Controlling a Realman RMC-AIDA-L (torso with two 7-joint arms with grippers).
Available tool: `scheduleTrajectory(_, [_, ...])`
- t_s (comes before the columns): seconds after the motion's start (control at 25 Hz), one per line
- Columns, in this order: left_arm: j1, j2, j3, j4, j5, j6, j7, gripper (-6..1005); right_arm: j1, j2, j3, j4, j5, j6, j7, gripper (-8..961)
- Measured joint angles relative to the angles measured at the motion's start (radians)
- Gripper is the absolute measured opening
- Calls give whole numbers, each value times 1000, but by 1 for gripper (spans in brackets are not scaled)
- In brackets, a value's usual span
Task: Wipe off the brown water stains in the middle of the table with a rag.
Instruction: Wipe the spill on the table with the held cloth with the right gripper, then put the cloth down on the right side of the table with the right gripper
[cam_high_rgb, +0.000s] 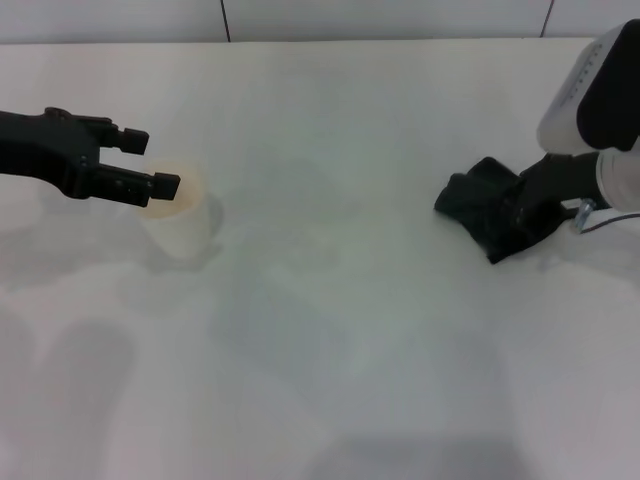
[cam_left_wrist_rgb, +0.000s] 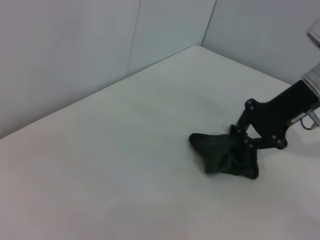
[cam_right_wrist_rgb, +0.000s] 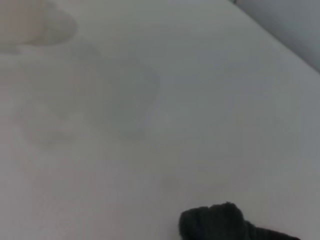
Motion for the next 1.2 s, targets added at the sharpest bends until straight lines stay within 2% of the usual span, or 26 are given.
scheduleTrajectory(0.16, [0, 1, 0, 1, 0, -9, 1, 894, 0, 2, -7, -10, -5, -24, 12, 150])
scheduleTrajectory(0.56, [4, 0, 0, 3, 1, -13, 2, 893, -1, -1, 94, 1, -7, -31, 32, 181])
scheduleTrajectory(0.96, [5, 0, 0, 6, 5, -20, 3, 893, -6, -1, 165, -29, 7, -109, 32, 621])
scheduleTrajectory(1.2, [4, -1, 0, 2, 8, 8, 2, 893, -8, -1, 218, -57, 74, -167, 28, 747])
